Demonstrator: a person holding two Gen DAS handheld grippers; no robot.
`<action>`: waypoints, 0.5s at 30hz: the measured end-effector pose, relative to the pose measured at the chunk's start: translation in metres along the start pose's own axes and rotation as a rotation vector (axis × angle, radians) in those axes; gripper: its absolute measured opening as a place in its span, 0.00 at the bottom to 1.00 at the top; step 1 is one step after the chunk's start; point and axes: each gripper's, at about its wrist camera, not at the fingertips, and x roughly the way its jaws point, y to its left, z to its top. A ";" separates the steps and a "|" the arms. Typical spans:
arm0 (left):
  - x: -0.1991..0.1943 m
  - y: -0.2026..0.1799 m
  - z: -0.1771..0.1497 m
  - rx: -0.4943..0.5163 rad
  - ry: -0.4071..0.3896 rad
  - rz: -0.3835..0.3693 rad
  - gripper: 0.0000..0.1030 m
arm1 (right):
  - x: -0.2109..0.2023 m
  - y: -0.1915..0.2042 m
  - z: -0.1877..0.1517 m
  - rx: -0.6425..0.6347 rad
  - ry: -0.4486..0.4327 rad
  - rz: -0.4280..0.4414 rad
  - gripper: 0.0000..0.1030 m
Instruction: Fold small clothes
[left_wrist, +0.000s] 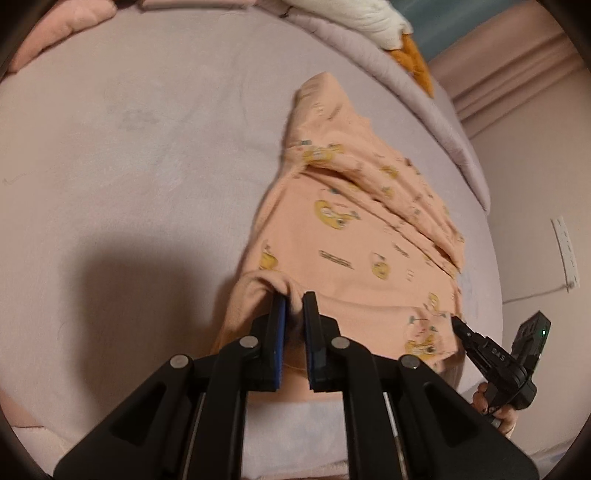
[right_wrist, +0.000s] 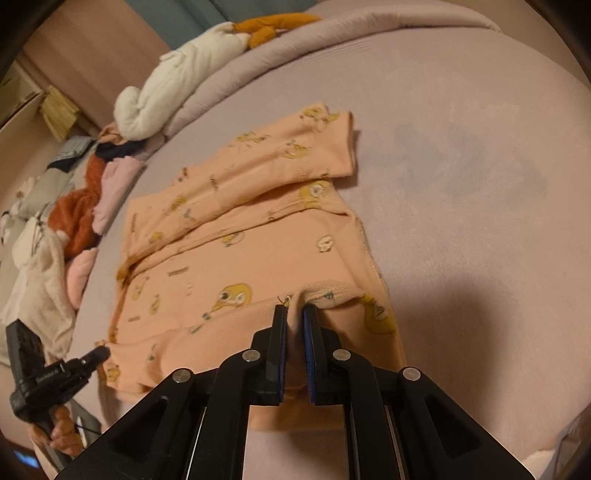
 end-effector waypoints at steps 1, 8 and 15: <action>0.004 0.003 0.002 -0.014 0.006 -0.003 0.10 | 0.002 -0.003 0.002 0.018 0.006 0.004 0.09; 0.010 0.006 0.022 -0.059 -0.012 -0.020 0.11 | 0.000 -0.011 0.018 0.064 -0.024 -0.010 0.09; 0.020 0.012 0.036 -0.121 -0.015 -0.071 0.19 | -0.001 -0.017 0.026 0.121 -0.034 0.020 0.14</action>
